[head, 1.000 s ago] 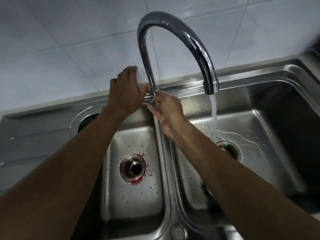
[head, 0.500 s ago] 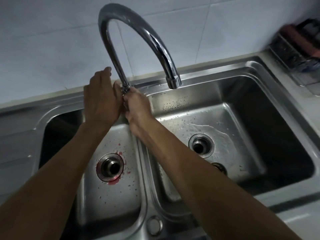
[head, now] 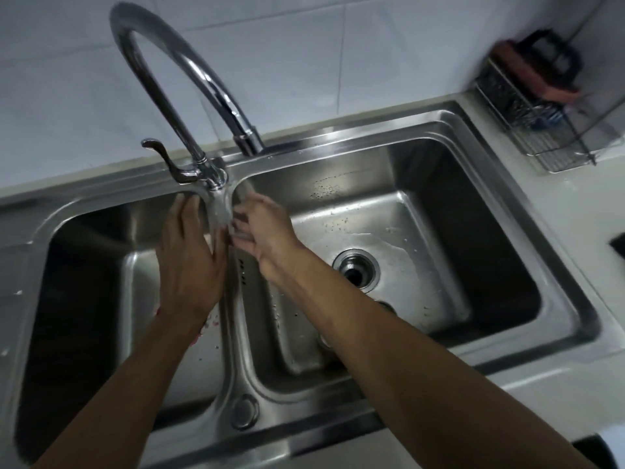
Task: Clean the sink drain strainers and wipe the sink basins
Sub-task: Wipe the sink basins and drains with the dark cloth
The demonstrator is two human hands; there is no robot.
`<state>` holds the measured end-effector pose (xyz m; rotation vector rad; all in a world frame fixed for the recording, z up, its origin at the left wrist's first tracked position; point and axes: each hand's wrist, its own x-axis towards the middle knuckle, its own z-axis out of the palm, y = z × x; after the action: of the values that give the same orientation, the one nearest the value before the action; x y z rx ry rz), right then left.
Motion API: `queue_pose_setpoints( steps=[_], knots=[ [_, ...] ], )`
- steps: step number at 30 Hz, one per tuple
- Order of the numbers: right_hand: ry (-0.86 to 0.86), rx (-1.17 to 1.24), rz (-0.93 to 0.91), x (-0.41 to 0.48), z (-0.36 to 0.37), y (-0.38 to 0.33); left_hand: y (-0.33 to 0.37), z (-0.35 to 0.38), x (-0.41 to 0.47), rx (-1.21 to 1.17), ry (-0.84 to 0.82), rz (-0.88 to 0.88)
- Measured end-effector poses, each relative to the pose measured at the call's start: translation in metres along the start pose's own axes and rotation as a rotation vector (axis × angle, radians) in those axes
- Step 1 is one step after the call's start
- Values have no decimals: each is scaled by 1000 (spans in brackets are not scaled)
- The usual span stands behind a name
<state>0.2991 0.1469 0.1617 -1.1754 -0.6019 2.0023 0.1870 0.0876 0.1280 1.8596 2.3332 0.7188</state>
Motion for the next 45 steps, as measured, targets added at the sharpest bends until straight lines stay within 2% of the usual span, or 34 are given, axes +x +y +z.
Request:
queue_pose_setpoints(
  steps=[7,11,14,19,22,25,28,30,33,38,42,45],
  knots=[
    [54,-134,1,-20,-76,-10,41,20,-24,54,-62,34],
    [125,-344,-71,-35,-131,-23,69,36,-42,83,-121,95],
    [181,-690,-230,-54,-180,-36,111,55,-52,56,-190,131],
    [250,-1469,-491,-106,-274,-72,211,95,-60,-56,-281,229],
    [343,-1725,-553,-152,-337,-98,274,116,-71,-129,-312,308],
    [507,-1779,-543,-194,-403,-125,337,136,-84,-175,-364,394],
    [749,-1721,-488,-226,-458,-144,391,157,-100,-197,-400,476],
    [819,-1677,-430,-236,-481,-148,418,167,-109,-218,-420,516],
    [837,-1670,-359,-234,-500,-148,445,180,-118,-220,-422,540],
    [755,-1733,-271,-217,-505,-139,453,189,-122,-196,-404,516],
    [786,-1704,-317,-208,-507,-134,433,187,-119,-174,-452,474],
    [704,-1668,-403,-200,-493,-130,408,177,-114,-146,-452,433]
  ],
)
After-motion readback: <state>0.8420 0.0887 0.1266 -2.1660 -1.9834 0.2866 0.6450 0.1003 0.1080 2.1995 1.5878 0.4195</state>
